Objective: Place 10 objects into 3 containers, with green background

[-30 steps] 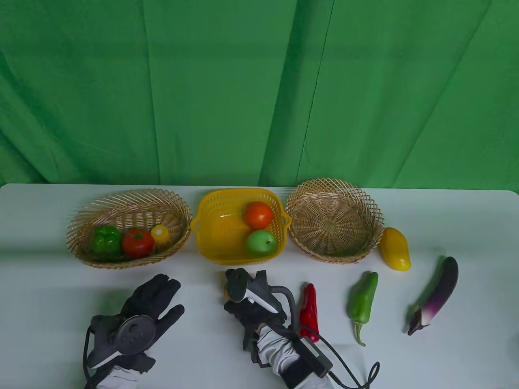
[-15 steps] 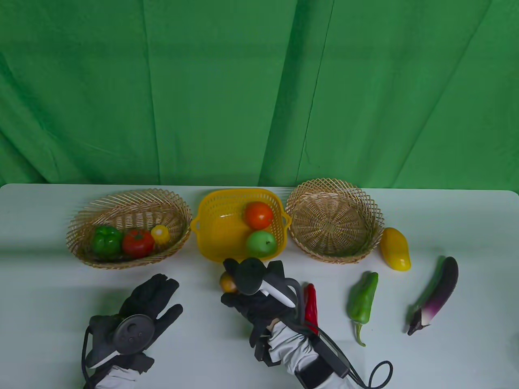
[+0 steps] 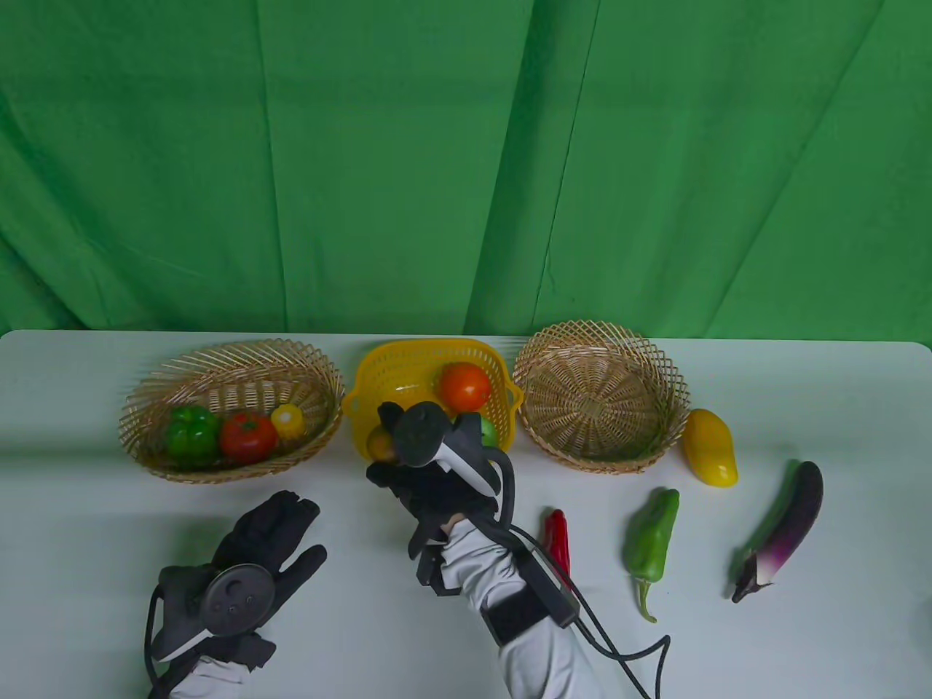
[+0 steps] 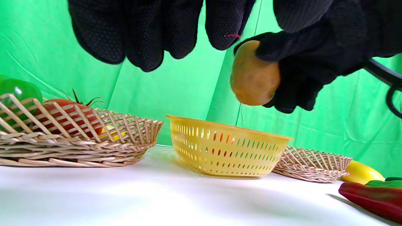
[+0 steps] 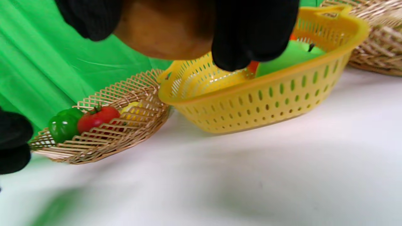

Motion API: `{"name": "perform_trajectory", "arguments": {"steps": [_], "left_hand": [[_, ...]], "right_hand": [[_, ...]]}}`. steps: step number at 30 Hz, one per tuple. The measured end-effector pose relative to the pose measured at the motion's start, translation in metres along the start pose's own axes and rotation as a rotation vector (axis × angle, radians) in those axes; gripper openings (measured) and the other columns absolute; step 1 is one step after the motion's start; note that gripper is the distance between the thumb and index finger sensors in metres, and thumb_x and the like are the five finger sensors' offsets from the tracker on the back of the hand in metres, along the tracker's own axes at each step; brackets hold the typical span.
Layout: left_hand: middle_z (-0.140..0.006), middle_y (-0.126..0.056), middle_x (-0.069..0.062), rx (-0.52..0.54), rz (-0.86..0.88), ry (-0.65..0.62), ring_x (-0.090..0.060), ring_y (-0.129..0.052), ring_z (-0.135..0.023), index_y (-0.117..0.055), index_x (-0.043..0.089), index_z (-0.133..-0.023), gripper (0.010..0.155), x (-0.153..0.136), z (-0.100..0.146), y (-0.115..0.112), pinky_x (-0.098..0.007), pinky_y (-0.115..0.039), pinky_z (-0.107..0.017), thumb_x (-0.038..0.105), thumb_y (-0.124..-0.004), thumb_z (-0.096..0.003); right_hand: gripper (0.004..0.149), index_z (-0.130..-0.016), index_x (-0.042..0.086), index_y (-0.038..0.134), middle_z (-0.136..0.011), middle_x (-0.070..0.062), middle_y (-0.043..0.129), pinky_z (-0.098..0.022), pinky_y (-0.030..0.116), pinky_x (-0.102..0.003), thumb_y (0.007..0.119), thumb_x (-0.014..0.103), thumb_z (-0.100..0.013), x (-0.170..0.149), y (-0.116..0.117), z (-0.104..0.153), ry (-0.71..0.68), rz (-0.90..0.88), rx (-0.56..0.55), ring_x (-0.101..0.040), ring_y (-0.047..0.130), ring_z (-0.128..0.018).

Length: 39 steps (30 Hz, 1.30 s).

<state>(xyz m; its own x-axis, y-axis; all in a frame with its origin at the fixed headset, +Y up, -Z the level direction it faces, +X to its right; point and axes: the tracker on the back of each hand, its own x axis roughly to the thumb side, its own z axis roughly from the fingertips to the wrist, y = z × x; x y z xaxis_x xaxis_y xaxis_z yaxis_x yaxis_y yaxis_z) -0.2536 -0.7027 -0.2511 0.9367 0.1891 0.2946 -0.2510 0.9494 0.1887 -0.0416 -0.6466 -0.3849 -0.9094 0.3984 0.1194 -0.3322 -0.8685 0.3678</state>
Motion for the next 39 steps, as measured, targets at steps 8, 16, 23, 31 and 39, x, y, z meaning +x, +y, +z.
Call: {"name": "perform_trajectory", "arguments": {"steps": [8, 16, 23, 31, 39], "left_hand": [[-0.115, -0.069, -0.014, -0.005, 0.004, 0.010, -0.039, -0.082, -0.098, -0.060, 0.030, -0.113, 0.066, -0.003, 0.000, 0.000, -0.056, -0.075, -0.063, 0.062, -0.060, -0.0558], [-0.115, -0.069, -0.014, -0.009, 0.004, 0.008, -0.039, -0.082, -0.098, -0.060, 0.031, -0.113, 0.065, -0.004, 0.000, -0.001, -0.056, -0.075, -0.063, 0.062, -0.060, -0.0558], [-0.115, -0.069, -0.014, -0.014, 0.004, 0.013, -0.039, -0.083, -0.098, -0.060, 0.030, -0.113, 0.065, -0.007, -0.001, -0.002, -0.056, -0.075, -0.063, 0.062, -0.060, -0.0559], [-0.115, -0.070, -0.014, -0.019, 0.004, 0.017, -0.039, -0.083, -0.098, -0.060, 0.031, -0.113, 0.065, -0.009, -0.001, -0.004, -0.056, -0.075, -0.063, 0.062, -0.060, -0.0559], [-0.115, -0.070, -0.014, -0.023, -0.008, 0.013, -0.039, -0.083, -0.098, -0.060, 0.031, -0.113, 0.065, -0.009, -0.001, -0.004, -0.056, -0.075, -0.063, 0.062, -0.060, -0.0558]], "right_hand": [[0.082, -0.113, 0.039, 0.011, -0.111, -0.040, 0.047, -0.061, 0.074, -0.050, 0.068, 0.056, -0.057, 0.016, 0.014, -0.039, 0.120, 0.071, 0.054, -0.044, 0.080, -0.078], [0.080, -0.115, 0.036, 0.014, -0.114, -0.035, 0.049, -0.060, 0.074, -0.050, 0.064, 0.059, -0.057, 0.015, 0.017, -0.052, 0.201, 0.195, -0.020, -0.044, 0.081, -0.078], [0.080, -0.117, 0.030, 0.018, -0.116, -0.031, 0.049, -0.061, 0.072, -0.052, 0.062, 0.059, -0.058, 0.009, 0.008, -0.043, 0.138, 0.170, -0.063, -0.046, 0.078, -0.081], [0.076, -0.118, 0.026, 0.028, -0.117, -0.028, 0.050, -0.068, 0.065, -0.059, 0.059, 0.059, -0.058, -0.005, 0.001, -0.011, 0.024, 0.182, -0.084, -0.049, 0.072, -0.091], [0.075, -0.118, 0.026, 0.030, -0.117, -0.028, 0.050, -0.069, 0.064, -0.061, 0.058, 0.059, -0.058, -0.031, -0.003, 0.014, -0.017, 0.152, -0.086, -0.050, 0.070, -0.093]]}}
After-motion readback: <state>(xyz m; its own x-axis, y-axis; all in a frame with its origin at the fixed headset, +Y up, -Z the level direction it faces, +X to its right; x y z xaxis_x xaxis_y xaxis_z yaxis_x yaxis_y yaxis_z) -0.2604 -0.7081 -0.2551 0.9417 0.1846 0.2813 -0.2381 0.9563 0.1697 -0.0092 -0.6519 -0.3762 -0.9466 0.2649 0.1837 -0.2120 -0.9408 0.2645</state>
